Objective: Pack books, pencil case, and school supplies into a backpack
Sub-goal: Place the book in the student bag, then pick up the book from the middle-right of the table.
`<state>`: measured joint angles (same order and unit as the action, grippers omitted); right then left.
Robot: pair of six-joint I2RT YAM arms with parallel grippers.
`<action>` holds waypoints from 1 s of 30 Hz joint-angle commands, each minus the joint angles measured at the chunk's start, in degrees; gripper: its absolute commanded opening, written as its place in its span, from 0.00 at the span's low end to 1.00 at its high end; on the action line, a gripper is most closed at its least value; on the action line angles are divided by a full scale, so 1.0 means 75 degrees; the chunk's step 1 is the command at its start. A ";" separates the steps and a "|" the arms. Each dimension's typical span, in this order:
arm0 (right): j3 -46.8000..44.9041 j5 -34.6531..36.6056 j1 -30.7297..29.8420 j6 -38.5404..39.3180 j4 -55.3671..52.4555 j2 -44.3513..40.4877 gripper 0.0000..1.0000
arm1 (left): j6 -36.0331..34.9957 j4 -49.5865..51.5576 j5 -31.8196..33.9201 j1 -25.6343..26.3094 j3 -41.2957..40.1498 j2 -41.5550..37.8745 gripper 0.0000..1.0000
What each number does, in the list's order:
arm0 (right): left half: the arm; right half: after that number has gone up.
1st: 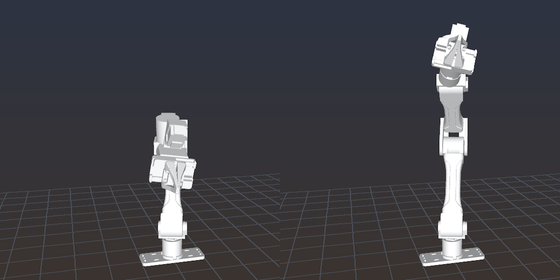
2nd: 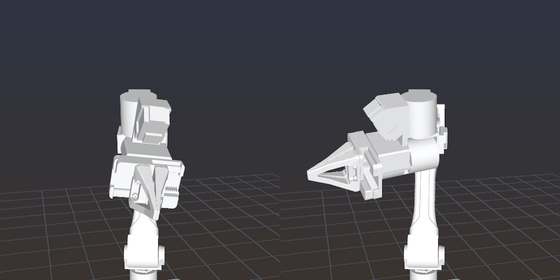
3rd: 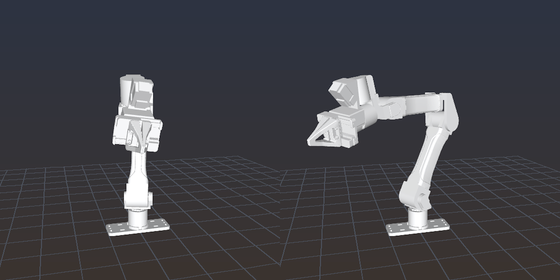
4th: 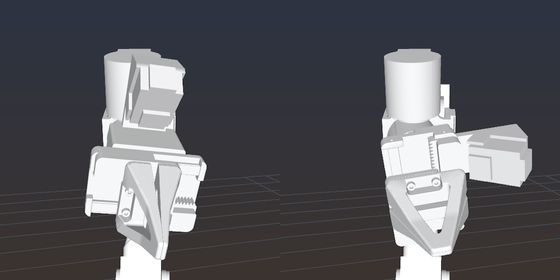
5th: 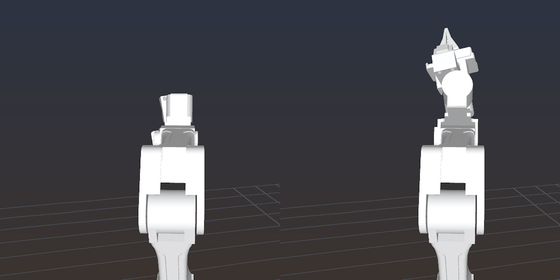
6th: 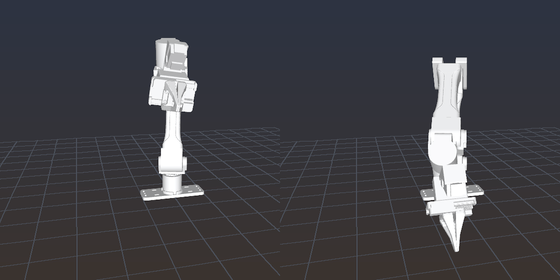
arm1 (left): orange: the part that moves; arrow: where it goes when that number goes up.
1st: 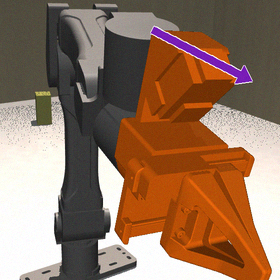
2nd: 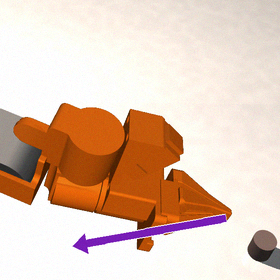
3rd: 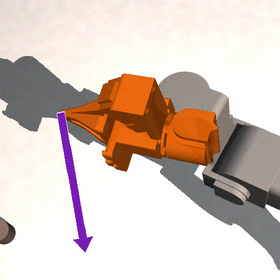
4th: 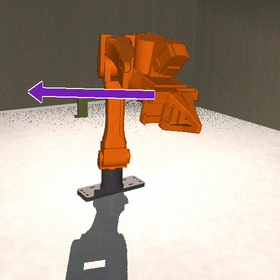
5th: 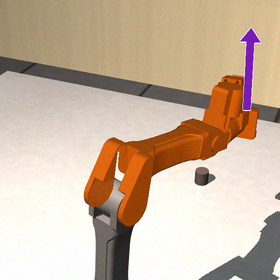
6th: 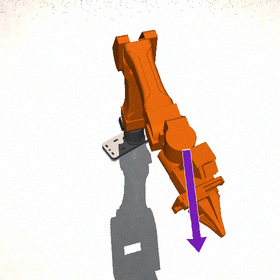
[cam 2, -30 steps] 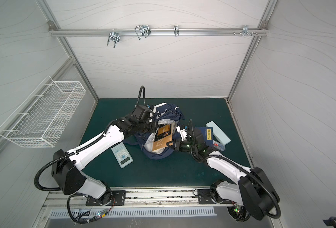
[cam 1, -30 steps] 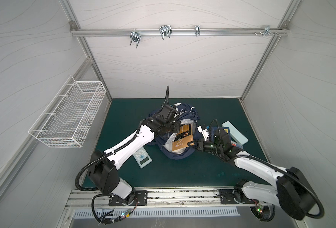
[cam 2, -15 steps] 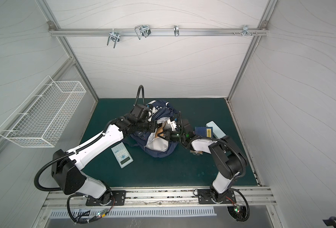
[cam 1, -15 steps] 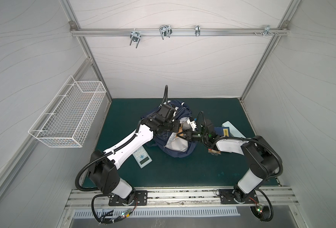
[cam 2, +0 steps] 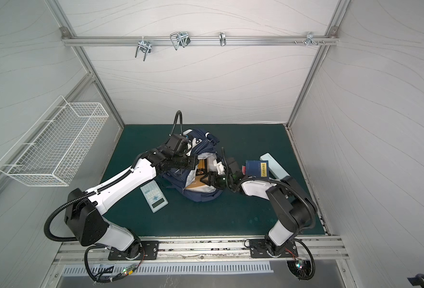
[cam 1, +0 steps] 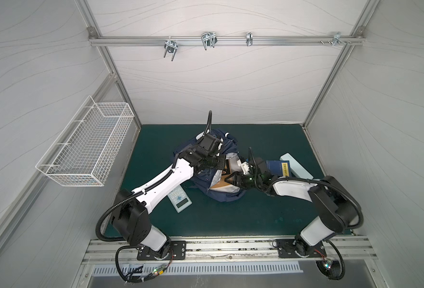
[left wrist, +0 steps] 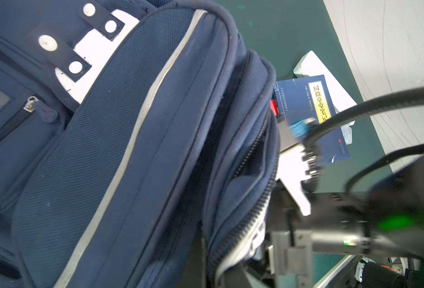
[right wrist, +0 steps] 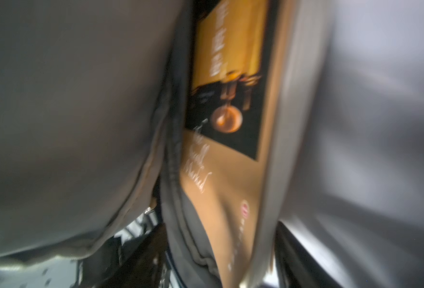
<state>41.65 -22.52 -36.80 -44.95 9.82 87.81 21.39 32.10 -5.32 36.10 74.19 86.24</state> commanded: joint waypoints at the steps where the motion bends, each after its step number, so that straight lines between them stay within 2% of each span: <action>1: 0.0240 0.2399 0.0171 0.0414 -0.3516 -0.1395 0.80 | -0.0084 -0.0903 -0.0170 -0.0018 0.0044 -0.0416 0.00; 5: 0.0393 0.4534 0.0356 0.0398 -0.6162 -0.3320 0.91 | -0.0092 -0.0995 -0.0432 -0.0014 -0.0127 -0.0199 0.00; 7: 0.0367 0.5424 0.1087 0.0013 -0.7422 -0.3950 0.95 | -0.0057 -0.1027 -0.0639 -0.0013 -0.0199 -0.0090 0.00; 8: 0.0187 0.5456 0.1734 -0.0013 -0.7715 -0.4252 0.97 | -0.0050 -0.1042 -0.0721 -0.0009 -0.0233 -0.0041 0.00; 9: -0.0030 0.5243 0.2372 0.0084 -0.7814 -0.4487 0.97 | -0.0048 -0.1044 -0.0794 -0.0014 -0.0241 -0.0017 0.00; 11: -0.0638 0.4206 0.3859 0.0353 -0.7653 -0.5032 0.97 | -0.0062 -0.1045 -0.0938 -0.0016 -0.0291 -0.0001 0.00; 13: -0.1177 0.3163 0.4943 0.0490 -0.7407 -0.5510 0.98 | -0.0062 -0.1075 -0.0958 -0.0002 -0.0358 -0.0023 0.00; 15: -0.1644 0.2314 0.5640 0.0569 -0.7100 -0.5941 0.98 | -0.0063 -0.1068 -0.0976 -0.0001 -0.0386 -0.0037 0.00; 19: -0.2497 0.0905 0.6337 0.0316 -0.6205 -0.6244 0.99 | -0.0039 -0.1115 -0.1089 0.0007 -0.0423 -0.0037 0.00; 23: -0.3218 -0.0302 0.6720 -0.0112 -0.4862 -0.5882 0.99 | -0.0016 -0.1156 -0.1171 0.0010 -0.0435 -0.0014 0.00; 30: -0.4089 -0.0594 0.7100 -0.0900 -0.2840 -0.5724 0.99 | -0.0004 -0.1216 -0.1212 0.0068 -0.0484 -0.0061 0.00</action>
<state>14.35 -23.79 15.46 -47.83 -19.92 43.64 21.23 27.88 -11.09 35.99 69.49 86.41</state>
